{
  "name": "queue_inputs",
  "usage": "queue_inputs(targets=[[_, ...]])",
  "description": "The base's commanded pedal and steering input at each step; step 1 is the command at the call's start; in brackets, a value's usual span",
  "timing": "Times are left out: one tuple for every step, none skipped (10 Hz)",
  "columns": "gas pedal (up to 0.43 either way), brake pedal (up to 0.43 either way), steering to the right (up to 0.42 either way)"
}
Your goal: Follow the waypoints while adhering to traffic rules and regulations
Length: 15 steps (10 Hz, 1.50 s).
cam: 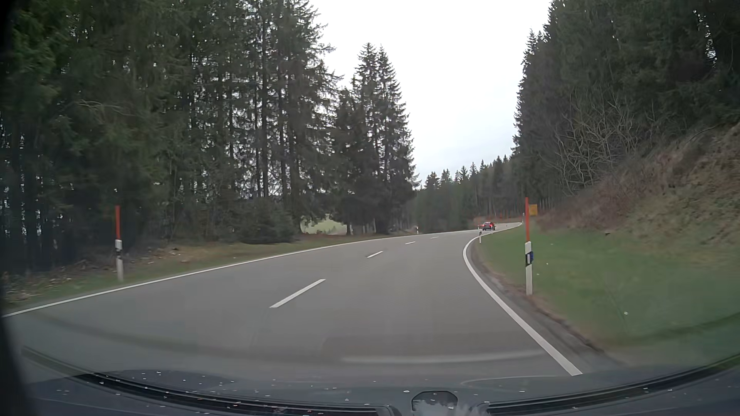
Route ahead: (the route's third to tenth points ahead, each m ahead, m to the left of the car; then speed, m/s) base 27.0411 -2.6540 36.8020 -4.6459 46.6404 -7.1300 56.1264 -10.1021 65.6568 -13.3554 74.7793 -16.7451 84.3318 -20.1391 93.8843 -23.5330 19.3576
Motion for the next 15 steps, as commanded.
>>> queue_inputs(targets=[[0.0, 0.0, 0.029], [0.0, 0.0, 0.029], [0.0, 0.0, 0.029], [0.0, 0.0, 0.029], [0.0, 0.0, 0.027], [0.0, 0.0, 0.025], [0.0, 0.0, 0.025], [0.0, 0.0, 0.025], [0.0, 0.0, 0.025], [0.0, 0.0, 0.025], [0.0, 0.0, 0.027], [0.0, 0.0, 0.027], [0.0, 0.0, 0.026], [0.0, 0.0, 0.025], [0.0, 0.0, 0.025]])
